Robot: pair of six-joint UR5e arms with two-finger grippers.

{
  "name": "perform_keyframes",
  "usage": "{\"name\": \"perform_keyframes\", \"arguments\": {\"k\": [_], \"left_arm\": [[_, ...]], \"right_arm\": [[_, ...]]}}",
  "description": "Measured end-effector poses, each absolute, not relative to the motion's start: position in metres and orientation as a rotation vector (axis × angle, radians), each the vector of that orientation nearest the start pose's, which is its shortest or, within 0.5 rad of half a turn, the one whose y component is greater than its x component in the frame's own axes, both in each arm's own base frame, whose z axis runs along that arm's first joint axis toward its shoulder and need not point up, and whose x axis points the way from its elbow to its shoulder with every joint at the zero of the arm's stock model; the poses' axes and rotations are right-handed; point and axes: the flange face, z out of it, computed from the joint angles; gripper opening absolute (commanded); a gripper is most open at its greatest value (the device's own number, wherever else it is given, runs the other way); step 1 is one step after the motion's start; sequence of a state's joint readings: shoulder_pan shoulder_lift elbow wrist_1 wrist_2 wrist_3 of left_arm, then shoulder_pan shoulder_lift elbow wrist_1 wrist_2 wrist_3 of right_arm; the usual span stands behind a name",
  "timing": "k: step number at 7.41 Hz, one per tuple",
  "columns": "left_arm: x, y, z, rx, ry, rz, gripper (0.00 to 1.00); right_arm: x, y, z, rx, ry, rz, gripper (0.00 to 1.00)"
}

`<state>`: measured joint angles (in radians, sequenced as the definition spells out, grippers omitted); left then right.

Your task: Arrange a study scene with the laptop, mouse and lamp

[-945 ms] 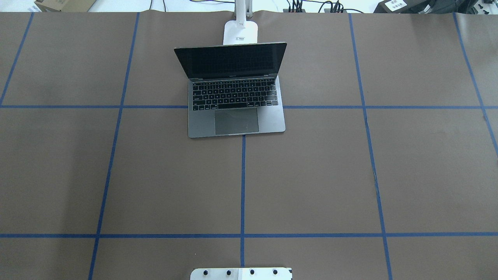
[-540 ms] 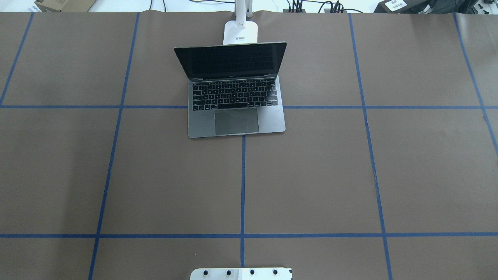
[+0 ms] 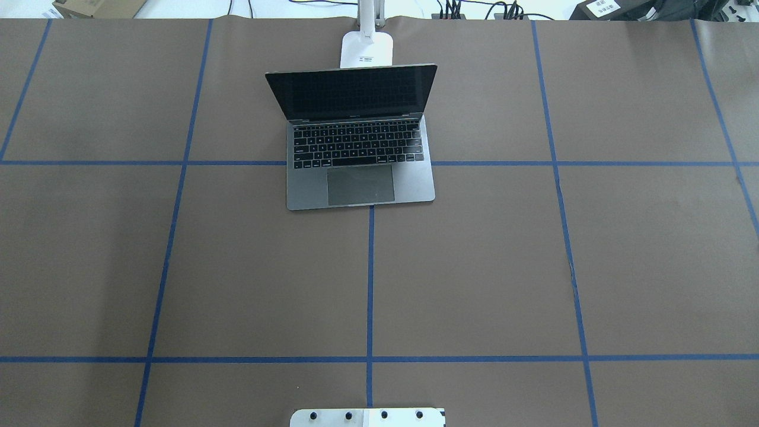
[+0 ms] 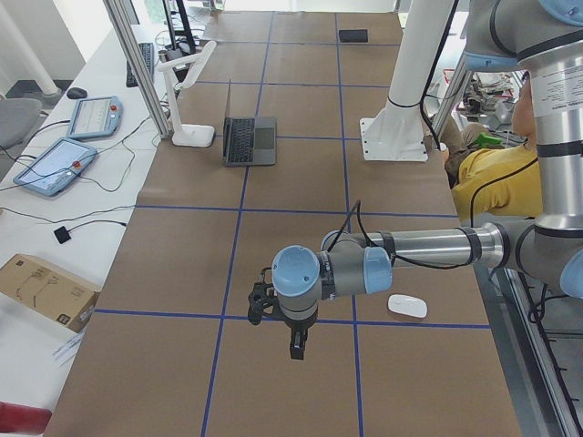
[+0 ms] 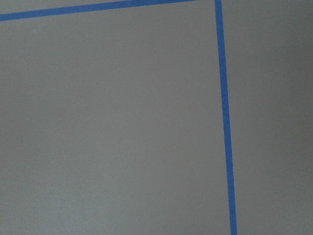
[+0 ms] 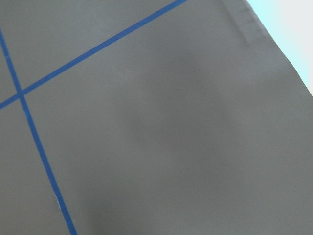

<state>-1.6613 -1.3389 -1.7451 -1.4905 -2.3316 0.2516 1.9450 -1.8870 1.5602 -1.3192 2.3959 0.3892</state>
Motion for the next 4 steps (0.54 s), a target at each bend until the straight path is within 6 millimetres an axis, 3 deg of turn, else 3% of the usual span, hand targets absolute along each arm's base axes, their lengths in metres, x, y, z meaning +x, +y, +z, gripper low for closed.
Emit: {"name": "perform_keyframes", "arguments": {"k": [2, 3, 4], "left_arm": [[-0.099, -0.375, 0.681, 0.006, 0.771, 0.101, 1.00], [-0.100, -0.375, 0.680, 0.009, 0.771, 0.100, 1.00], [-0.101, -0.375, 0.680, 0.010, 0.771, 0.099, 1.00]], "right_arm": [[0.166, -0.304, 0.756, -0.206, -0.822, 0.978, 1.00], [0.155, -0.312, 0.751, -0.283, -0.804, 1.096, 0.94], [0.141, -0.316, 0.747, -0.358, -0.782, 1.195, 0.94]]}}
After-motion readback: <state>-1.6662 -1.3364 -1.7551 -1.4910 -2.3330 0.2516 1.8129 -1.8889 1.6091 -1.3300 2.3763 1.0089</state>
